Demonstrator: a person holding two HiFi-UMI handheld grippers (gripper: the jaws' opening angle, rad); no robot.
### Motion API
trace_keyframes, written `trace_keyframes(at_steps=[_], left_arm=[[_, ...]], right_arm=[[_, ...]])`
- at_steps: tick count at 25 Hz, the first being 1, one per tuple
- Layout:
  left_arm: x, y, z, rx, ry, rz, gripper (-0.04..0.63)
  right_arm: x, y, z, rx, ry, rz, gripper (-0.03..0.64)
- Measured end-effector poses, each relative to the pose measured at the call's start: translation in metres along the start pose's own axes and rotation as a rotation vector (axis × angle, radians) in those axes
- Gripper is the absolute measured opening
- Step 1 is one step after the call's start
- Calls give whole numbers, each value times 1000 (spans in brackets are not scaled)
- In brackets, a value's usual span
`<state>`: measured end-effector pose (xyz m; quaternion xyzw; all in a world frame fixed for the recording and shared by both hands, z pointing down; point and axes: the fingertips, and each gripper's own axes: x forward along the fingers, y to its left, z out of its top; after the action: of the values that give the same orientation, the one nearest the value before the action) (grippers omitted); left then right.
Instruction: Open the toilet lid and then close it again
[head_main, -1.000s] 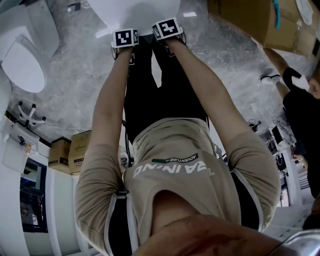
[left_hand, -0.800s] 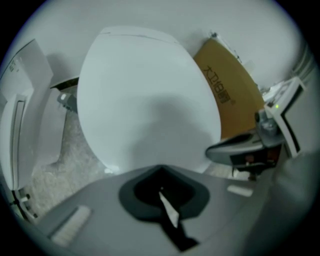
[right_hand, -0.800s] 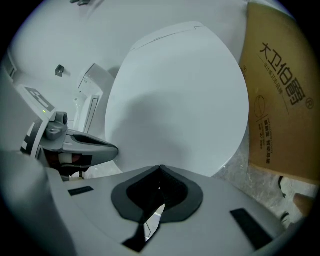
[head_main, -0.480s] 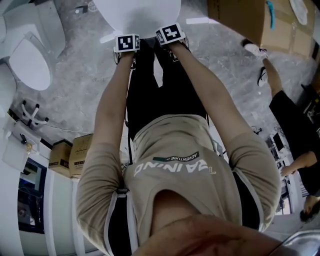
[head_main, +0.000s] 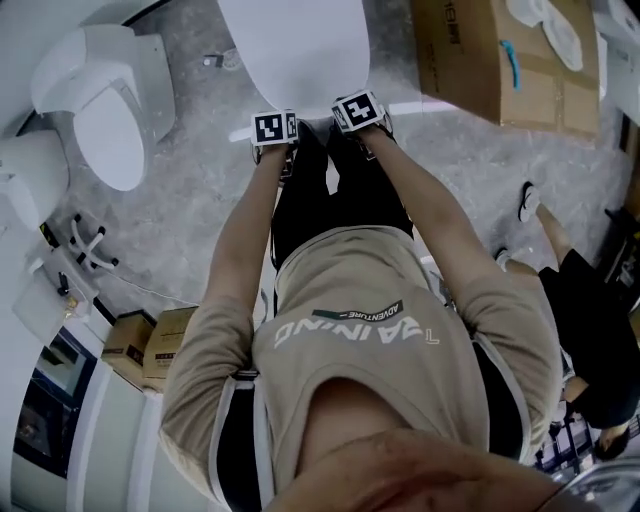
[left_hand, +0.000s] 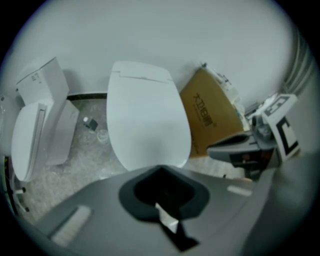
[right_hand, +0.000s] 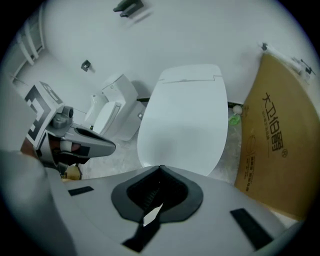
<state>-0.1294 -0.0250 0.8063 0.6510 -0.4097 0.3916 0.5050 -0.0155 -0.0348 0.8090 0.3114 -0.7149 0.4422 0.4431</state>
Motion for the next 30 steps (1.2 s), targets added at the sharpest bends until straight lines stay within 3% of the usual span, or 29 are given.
trace_keyframes(at_steps=[6, 14, 21, 30], left_arm=[[-57, -23, 38, 33, -136, -3, 3], [-165, -60, 122, 147, -407, 9, 3], [-237, -77, 160, 236, -544, 32, 3], [-326, -89, 229, 291, -789, 34, 3]], right_arm=[[-75, 26, 64, -173, -176, -22, 11], [-168, 51, 132, -195, -414, -38, 11], [-242, 67, 165, -269, -552, -76, 11], [-347, 74, 225, -284, -812, -110, 11]])
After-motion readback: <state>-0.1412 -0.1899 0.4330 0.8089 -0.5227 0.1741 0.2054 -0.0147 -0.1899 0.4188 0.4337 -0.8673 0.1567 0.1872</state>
